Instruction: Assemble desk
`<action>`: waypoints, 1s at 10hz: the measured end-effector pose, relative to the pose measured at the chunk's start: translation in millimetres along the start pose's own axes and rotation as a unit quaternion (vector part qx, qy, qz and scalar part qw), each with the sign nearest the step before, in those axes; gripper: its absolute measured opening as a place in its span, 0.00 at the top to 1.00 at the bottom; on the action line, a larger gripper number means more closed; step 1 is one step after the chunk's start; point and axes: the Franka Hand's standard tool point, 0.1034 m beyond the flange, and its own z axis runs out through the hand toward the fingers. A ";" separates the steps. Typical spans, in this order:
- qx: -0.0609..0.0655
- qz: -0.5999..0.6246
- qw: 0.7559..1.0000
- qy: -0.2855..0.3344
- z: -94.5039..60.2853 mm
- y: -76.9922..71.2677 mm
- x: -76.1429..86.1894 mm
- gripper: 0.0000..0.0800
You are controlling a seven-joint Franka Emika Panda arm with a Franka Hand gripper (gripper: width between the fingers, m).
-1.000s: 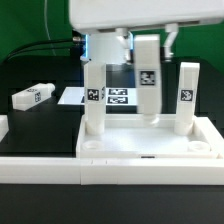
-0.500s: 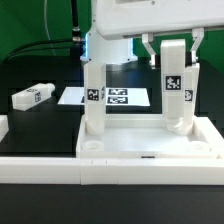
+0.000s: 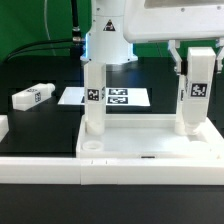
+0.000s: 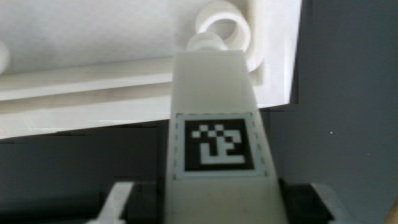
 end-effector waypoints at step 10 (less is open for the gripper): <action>-0.002 -0.035 0.999 -0.003 17.7 -19.9 -13.3 0.64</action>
Offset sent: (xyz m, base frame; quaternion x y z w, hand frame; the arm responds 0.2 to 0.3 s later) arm 0.0079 0.0194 -0.0100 -0.0272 0.0146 -0.1092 0.9935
